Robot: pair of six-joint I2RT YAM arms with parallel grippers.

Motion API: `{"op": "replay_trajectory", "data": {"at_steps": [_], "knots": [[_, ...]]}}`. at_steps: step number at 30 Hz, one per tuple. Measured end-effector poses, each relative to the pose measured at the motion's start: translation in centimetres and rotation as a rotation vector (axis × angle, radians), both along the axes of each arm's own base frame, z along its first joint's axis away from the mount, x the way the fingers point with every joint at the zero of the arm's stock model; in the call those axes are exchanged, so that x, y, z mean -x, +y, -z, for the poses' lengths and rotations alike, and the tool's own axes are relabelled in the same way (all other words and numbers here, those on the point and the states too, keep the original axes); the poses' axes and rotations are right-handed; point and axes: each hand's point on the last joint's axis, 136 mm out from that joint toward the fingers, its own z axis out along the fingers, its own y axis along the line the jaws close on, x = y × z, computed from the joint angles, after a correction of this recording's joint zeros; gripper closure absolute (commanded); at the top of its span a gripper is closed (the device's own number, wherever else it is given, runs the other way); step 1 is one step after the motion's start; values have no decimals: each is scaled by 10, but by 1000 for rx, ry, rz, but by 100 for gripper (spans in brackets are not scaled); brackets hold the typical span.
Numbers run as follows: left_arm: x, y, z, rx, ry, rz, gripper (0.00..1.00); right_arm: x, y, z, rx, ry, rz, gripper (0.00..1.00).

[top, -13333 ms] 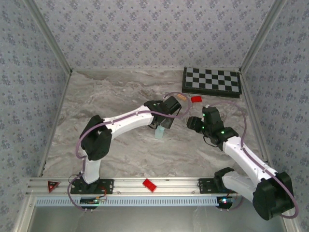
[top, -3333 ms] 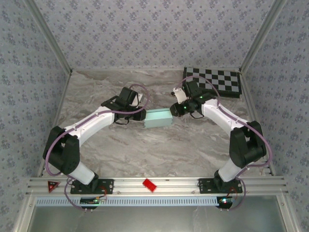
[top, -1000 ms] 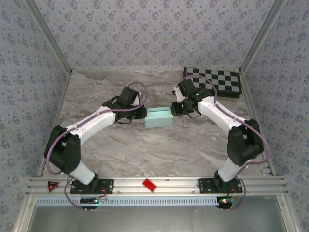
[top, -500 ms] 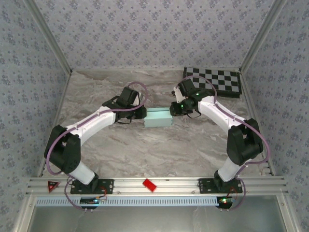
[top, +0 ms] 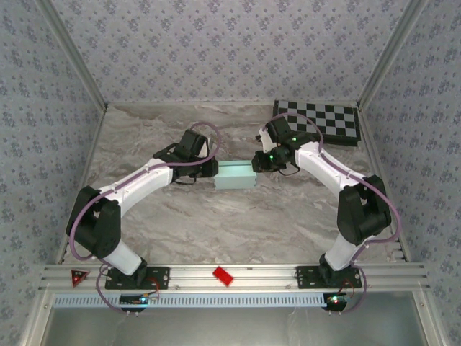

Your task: Fold the paper box

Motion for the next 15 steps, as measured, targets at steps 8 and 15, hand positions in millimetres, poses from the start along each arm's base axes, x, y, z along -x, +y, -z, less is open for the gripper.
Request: {"op": "replay_trajectory", "data": {"at_steps": [8,15], "knots": [[-1,1,0,-3,-2,-8,84,1,2,0,-20,16,4,79],[-2,2,0,-8,-4,-12,84,0,3,0,-29,24,8,79]]}}
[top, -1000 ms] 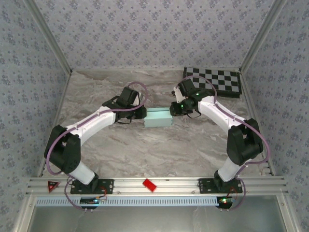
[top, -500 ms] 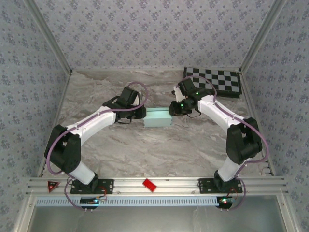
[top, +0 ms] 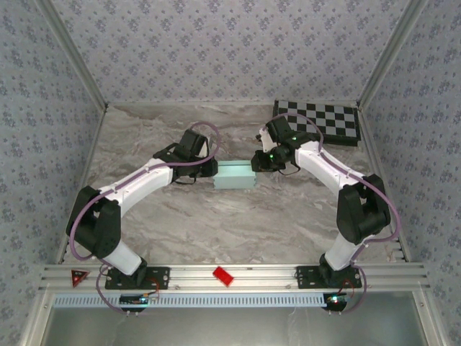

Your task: Fold the paper box

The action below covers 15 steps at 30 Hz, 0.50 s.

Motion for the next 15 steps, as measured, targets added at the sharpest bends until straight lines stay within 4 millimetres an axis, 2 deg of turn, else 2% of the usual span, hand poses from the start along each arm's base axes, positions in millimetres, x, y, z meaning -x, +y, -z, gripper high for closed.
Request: {"op": "replay_trajectory", "data": {"at_steps": [15], "knots": [[-1,1,0,-6,-3,-9,84,-1,4,-1,-27,19,-2,79]]}}
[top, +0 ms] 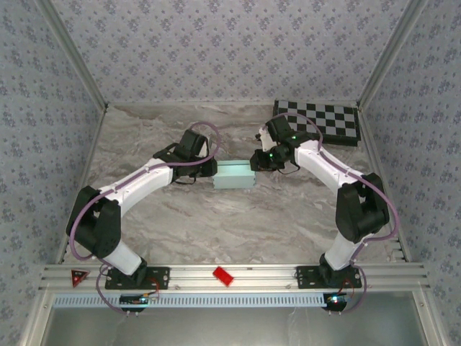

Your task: Fold the paper box

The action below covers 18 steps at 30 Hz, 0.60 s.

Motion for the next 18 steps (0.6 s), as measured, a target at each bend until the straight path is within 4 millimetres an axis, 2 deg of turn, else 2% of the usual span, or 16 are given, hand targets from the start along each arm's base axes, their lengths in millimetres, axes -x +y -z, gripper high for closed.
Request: {"op": "replay_trajectory", "data": {"at_steps": [18], "knots": [[0,1,0,-13,-8,-2,85,-1,-3,4,28,-1,6,86]]}}
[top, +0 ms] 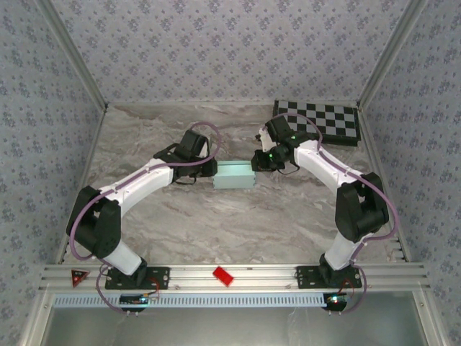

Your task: Fold the paper box

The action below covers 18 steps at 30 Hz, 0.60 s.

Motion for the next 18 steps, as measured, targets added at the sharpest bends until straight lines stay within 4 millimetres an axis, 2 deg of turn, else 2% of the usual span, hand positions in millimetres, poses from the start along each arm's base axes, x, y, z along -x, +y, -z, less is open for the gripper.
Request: {"op": "replay_trajectory", "data": {"at_steps": [18], "knots": [[-1,1,2,-5,-15,-2,89,-3,1,1,31,-27,3,91]]}}
